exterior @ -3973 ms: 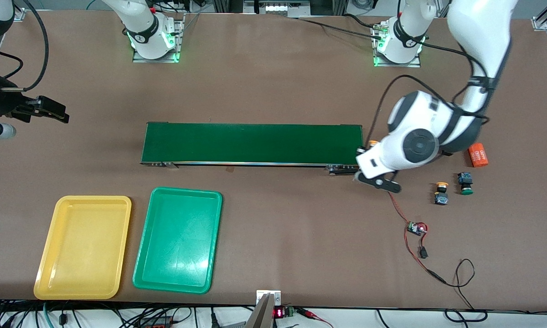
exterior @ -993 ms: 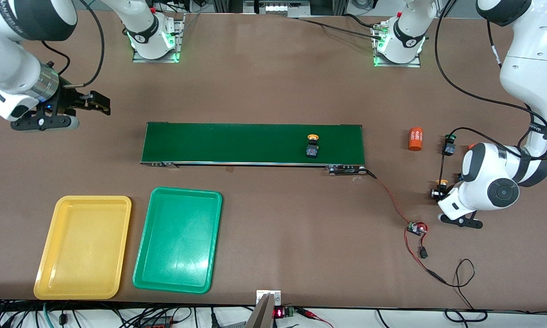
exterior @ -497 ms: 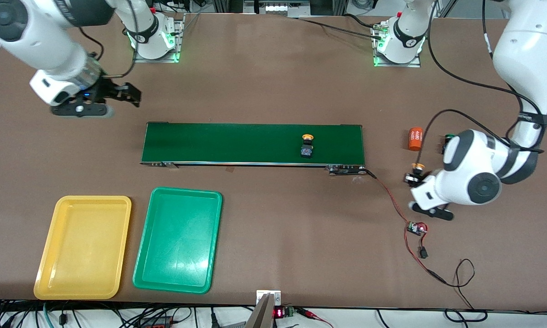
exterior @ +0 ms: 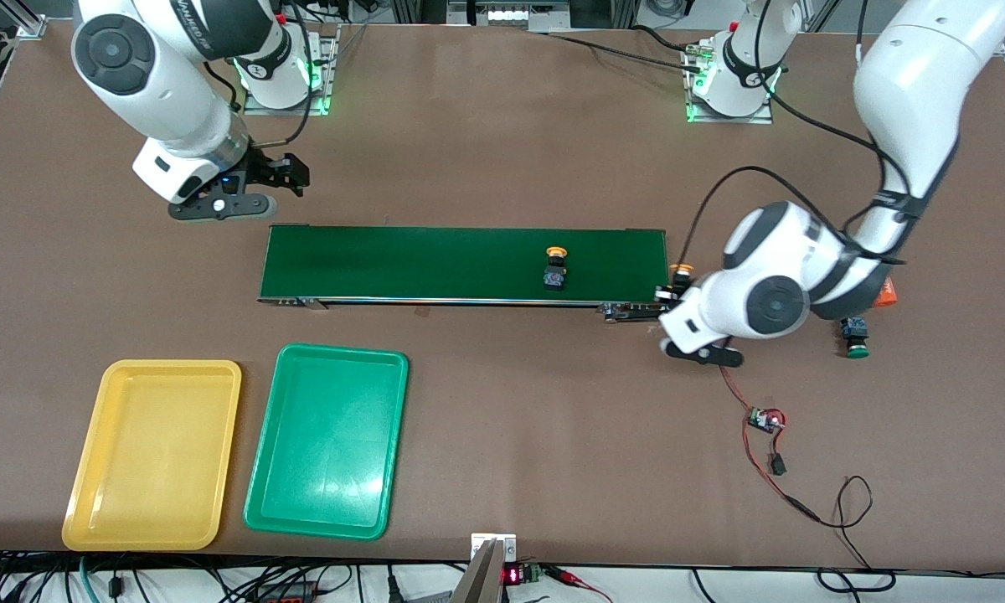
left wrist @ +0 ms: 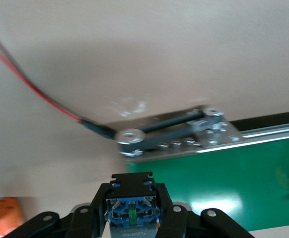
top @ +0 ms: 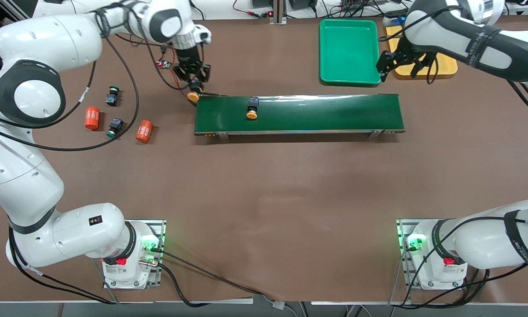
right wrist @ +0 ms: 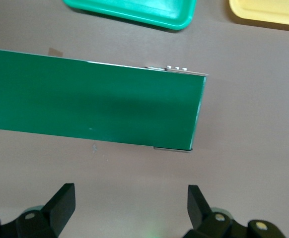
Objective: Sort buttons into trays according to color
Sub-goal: 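Place the second button on the conveyor with the left gripper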
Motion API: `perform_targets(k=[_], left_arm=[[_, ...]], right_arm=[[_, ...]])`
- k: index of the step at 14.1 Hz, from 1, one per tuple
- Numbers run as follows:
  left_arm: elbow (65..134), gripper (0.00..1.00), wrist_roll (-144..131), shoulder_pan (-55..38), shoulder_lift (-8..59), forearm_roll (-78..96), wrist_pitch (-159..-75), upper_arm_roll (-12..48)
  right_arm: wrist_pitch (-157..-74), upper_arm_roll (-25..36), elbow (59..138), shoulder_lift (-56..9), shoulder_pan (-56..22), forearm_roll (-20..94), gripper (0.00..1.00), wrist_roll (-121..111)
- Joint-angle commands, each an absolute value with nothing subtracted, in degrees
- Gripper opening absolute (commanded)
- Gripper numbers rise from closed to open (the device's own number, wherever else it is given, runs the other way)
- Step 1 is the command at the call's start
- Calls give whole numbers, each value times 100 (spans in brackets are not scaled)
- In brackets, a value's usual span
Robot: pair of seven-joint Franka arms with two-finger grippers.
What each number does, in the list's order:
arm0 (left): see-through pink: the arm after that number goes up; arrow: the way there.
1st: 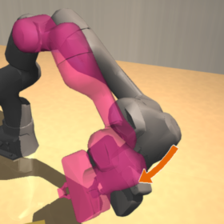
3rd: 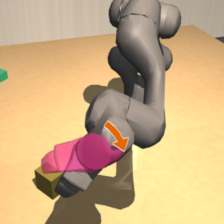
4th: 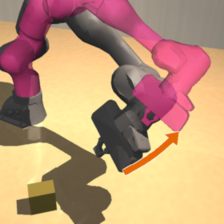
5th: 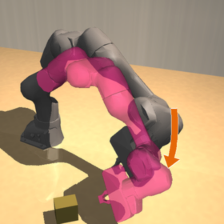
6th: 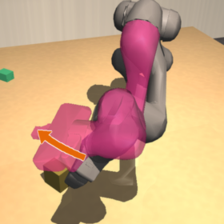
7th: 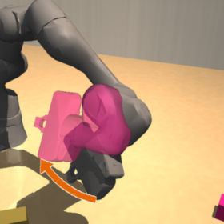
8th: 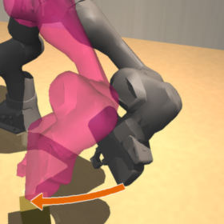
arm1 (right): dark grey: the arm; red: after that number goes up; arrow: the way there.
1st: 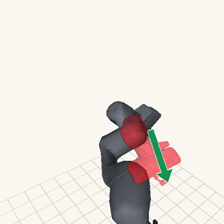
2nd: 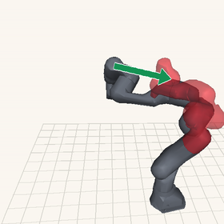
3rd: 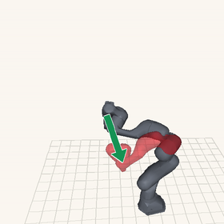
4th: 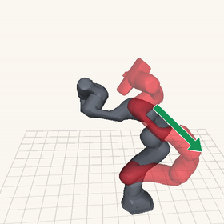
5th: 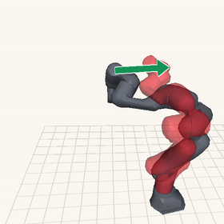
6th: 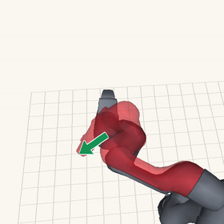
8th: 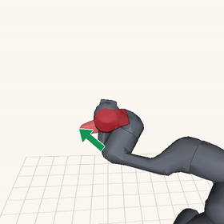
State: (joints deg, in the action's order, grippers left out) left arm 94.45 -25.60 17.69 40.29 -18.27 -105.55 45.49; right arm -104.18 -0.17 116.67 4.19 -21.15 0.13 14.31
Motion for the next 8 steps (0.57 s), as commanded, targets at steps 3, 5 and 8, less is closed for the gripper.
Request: perform_targets(k=[3, 5, 8], left_arm=[[10229, 12, -3322, 1696, 3973, -1801, -11328, 4764], [10274, 14, -3322, 1705, 3964, -1819, -11338, 4764], [10222, 100, -3629, 1679, 3955, -1819, -11329, 4790]], right_arm=[[-10739, 18, 11716, 378, -2267, 53, 100, 1775], [-11020, 9, 11716, 299, -2346, 61, 100, 2090], [-11267, 9, 11716, 176, -2600, 62, 100, 2635]])
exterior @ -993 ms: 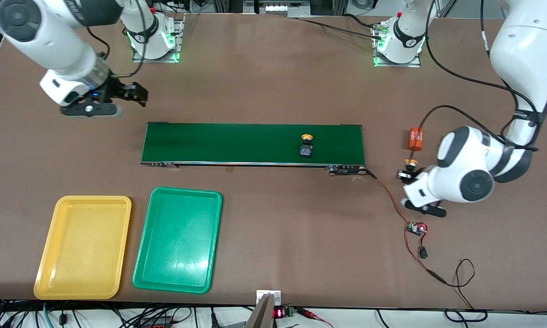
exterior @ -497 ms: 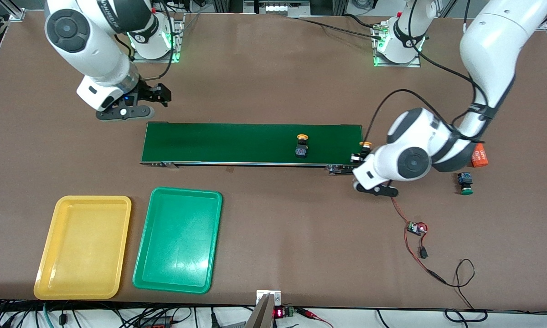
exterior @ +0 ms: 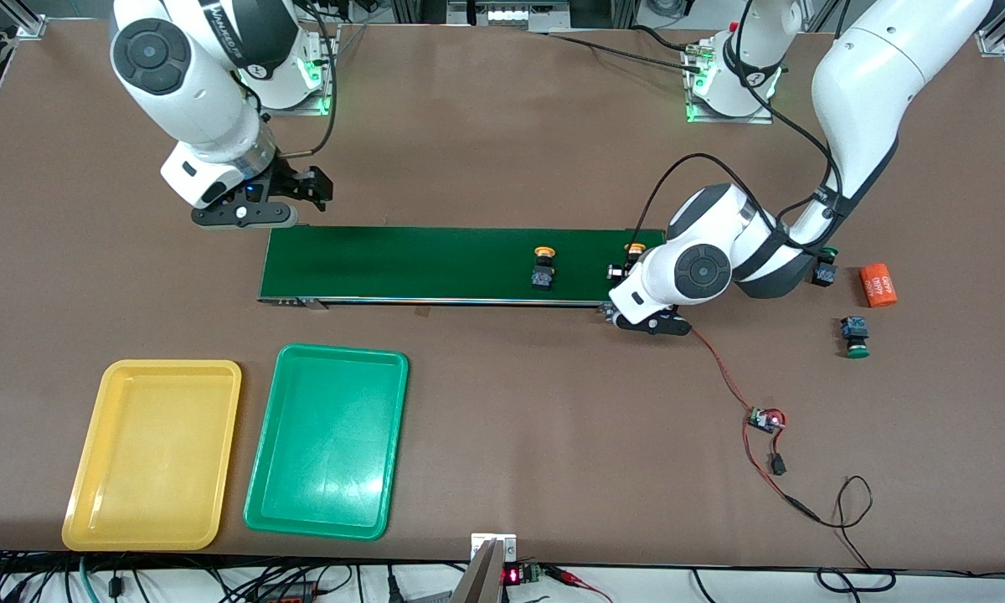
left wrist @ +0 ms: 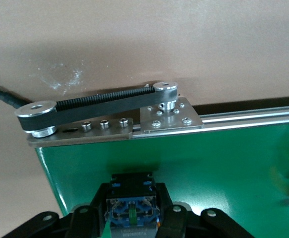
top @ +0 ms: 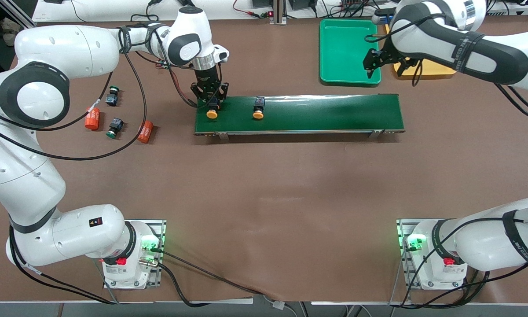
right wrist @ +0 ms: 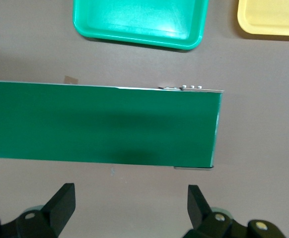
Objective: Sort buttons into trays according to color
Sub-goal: 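Place the second button on the conveyor with the left gripper, then grasp an orange cylinder with the left gripper while the right gripper lowers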
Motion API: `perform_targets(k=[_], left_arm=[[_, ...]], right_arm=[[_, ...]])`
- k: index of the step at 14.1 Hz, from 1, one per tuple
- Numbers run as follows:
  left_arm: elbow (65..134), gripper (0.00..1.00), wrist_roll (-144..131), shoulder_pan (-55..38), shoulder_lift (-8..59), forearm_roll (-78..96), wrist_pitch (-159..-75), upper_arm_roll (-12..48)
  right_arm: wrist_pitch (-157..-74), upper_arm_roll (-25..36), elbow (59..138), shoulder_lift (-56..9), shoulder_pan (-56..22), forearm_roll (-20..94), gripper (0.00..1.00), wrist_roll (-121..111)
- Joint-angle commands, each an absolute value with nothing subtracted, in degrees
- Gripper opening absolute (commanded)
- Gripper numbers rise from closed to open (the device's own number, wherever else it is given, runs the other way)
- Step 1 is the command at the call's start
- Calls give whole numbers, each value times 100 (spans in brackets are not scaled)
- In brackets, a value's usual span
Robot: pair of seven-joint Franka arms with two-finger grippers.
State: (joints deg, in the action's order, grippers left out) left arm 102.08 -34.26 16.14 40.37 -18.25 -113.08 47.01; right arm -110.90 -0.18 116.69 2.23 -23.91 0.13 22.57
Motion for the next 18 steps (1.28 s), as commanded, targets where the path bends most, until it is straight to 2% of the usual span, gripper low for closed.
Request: perform_targets(k=[1, 3, 6, 9, 12, 16, 18], left_arm=[[10152, 100, -3656, 1679, 3946, -1819, -11294, 4868], [9767, 100, -3700, 1766, 3929, -1811, -10963, 4983], [8687, 100, -3394, 1784, 3911, -1819, -9680, 4984], [8087, 100, -2550, 1976, 3911, -1837, -9168, 4896], [8007, 100, -1717, 2626, 3894, -1846, -9123, 4948], [7972, 100, -1416, 2707, 3631, -1846, -8833, 4878], [8382, 100, -716, 2097, 3053, -1715, -8964, 3856]], right_arm=[[-11268, 17, 11698, 150, -2628, 62, 100, 2672], [-11259, 17, 11681, 141, -2628, 140, 100, 2681], [-11259, 18, 11689, 123, -2645, 237, 100, 2681], [-11233, 18, 11681, 97, -2672, 237, 100, 2672], [-11215, 18, 11681, 97, -2663, 237, 100, 2672], [-11206, 18, 11672, 97, -2663, 237, 100, 2663], [-11215, 18, 11672, 97, -2654, 237, 100, 2654]])
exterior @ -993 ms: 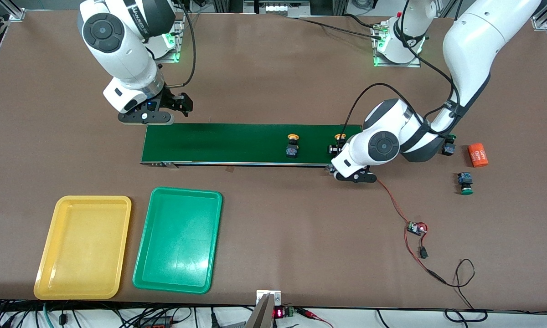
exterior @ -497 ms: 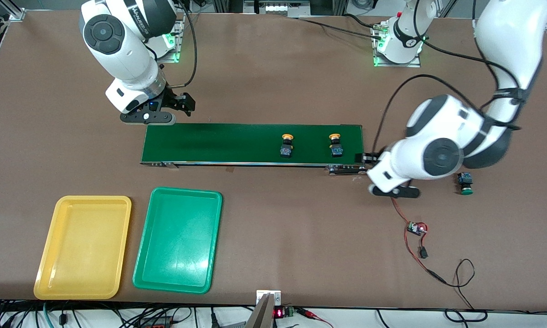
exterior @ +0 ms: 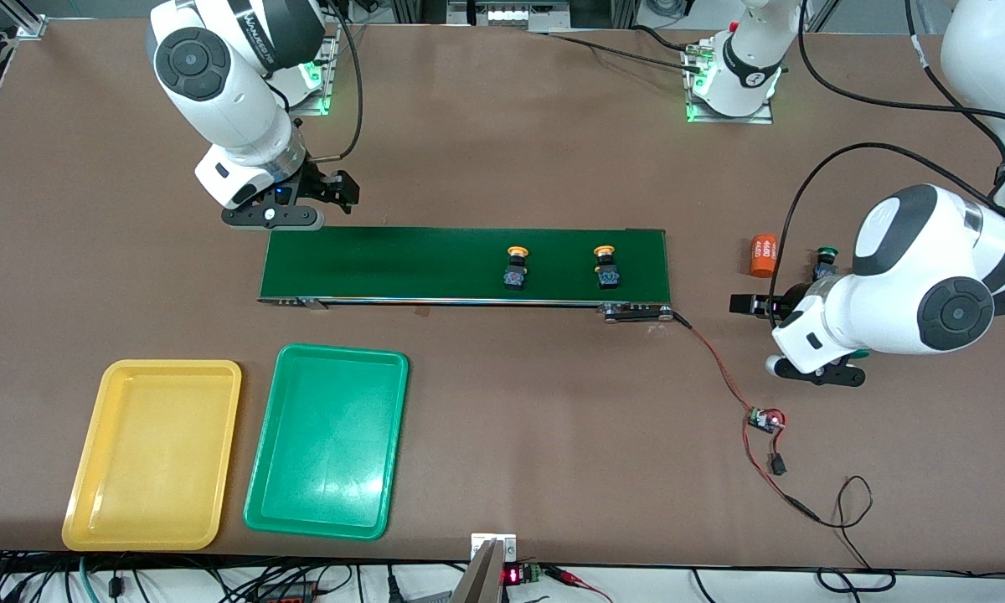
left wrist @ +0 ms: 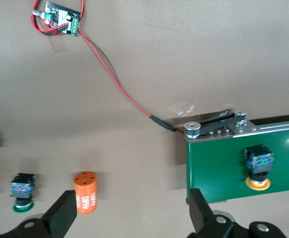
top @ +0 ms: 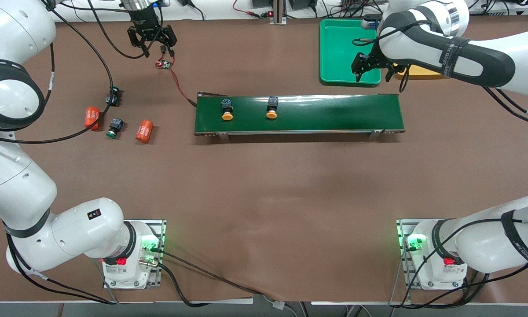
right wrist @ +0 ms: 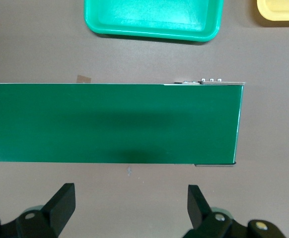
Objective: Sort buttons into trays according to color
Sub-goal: 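Grasp an orange cylinder with the left gripper while the right gripper lowers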
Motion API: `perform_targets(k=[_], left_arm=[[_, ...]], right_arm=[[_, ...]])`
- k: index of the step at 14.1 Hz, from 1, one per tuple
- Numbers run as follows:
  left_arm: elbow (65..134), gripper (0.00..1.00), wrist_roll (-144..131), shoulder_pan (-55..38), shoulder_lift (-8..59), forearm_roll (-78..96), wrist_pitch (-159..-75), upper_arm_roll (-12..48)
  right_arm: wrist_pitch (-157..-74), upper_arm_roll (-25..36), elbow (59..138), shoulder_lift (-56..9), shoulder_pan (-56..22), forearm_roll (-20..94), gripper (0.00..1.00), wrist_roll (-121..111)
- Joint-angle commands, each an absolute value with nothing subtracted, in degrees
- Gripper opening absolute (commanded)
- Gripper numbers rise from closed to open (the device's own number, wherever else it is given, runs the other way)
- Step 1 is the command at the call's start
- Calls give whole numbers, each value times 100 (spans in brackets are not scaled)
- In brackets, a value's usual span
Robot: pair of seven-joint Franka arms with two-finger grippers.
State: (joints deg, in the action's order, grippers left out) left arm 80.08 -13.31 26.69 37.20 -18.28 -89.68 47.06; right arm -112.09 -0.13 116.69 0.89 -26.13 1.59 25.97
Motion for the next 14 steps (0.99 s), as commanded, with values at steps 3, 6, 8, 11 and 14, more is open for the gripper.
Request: perform_targets(k=[3, 6, 8, 11, 14], left_arm=[[9479, 100, -2, 1680, 2366, -925, -9770, 2640], [10798, 100, 640, 1048, 1716, -853, -10773, 1462], [11361, 100, 851, 678, 1548, -853, -10968, 995], [12459, 100, 905, 650, 1512, -853, -12159, 705], [13025, 100, 1037, 642, 1713, -853, -12876, 571]], right_arm=[[-11215, 18, 11663, 97, -2646, 237, 100, 2611], [-11206, 18, 11654, 97, -2646, 194, 100, 2567], [-11215, 26, 11654, 88, -2646, 185, 100, 2549], [-11267, 18, 11619, 0, -2654, 158, 100, 2514], [-11522, 18, 11488, -201, -2672, 202, 100, 2338]])
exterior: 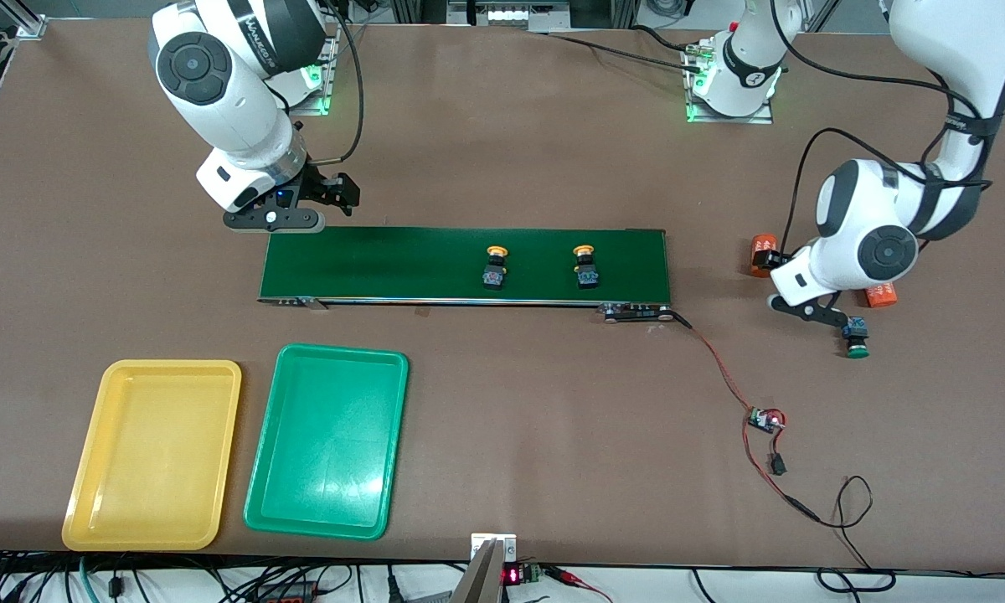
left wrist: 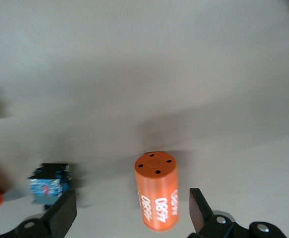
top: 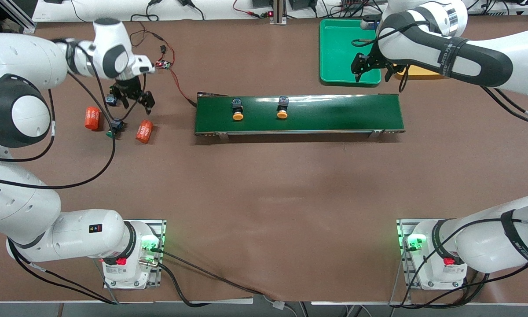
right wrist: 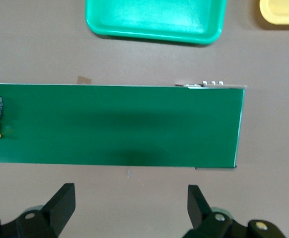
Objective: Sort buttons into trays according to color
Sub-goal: 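Grasp an orange cylinder with the left gripper while the right gripper lowers, then place the cylinder on the conveyor while the right gripper grasps a button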
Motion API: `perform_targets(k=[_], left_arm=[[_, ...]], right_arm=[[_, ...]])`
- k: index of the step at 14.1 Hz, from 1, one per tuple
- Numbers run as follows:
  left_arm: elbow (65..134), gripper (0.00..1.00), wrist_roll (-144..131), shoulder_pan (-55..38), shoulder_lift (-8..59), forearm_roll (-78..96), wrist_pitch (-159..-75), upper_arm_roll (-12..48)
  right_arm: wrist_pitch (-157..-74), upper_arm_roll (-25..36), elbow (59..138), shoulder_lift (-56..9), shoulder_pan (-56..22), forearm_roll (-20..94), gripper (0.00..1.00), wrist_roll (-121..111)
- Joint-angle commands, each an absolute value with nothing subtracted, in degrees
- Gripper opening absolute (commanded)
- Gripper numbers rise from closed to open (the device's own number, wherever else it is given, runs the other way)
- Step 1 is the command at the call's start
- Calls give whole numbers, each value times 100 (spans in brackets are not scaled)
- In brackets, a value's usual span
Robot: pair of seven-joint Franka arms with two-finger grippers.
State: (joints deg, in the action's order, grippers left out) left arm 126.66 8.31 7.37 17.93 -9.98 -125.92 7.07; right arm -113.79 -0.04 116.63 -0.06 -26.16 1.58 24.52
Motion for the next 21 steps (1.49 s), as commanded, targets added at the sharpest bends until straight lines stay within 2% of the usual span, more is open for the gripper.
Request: perform_targets(k=[1, 5, 6, 8, 10, 12, 15, 19, 21], left_arm=[[13034, 100, 1046, 642, 1801, -853, -12876, 571], [13034, 100, 1063, 659, 2074, -493, -12885, 571], [13034, 95, 1063, 659, 2153, -483, -12902, 571], [13025, 48, 1229, 659, 2171, -483, -12955, 571], [12920, 22, 1694, 668, 2101, -483, -12938, 571], [12824, 18, 2133, 642, 1934, -510, -12815, 658], [12166, 21, 3485, 615, 1951, -501, -12279, 1036], [11699, 19, 4684, 431, 1960, -483, -12252, 1554], [11497, 14, 4720, 151, 2056, -510, -12252, 1801]], right_arm=[[-11479, 18, 11400, -272, -2707, 202, 100, 2390], [-11610, 17, 11391, -413, -2847, 237, 100, 2355], [-11741, 18, 11391, -526, -2848, 237, 100, 2355], [-12013, 18, 11391, -763, -2856, 237, 100, 2390], [-12216, 18, 11382, -914, -2857, 237, 100, 2408], [-12199, 35, 11373, -923, -2778, 237, 100, 2347], [-12138, 88, 11355, -914, -2646, 229, 100, 2364], [-12190, 88, 11355, -1019, -2742, 220, 100, 2408], [-12225, 70, 11364, -1089, -2768, 237, 100, 2417]])
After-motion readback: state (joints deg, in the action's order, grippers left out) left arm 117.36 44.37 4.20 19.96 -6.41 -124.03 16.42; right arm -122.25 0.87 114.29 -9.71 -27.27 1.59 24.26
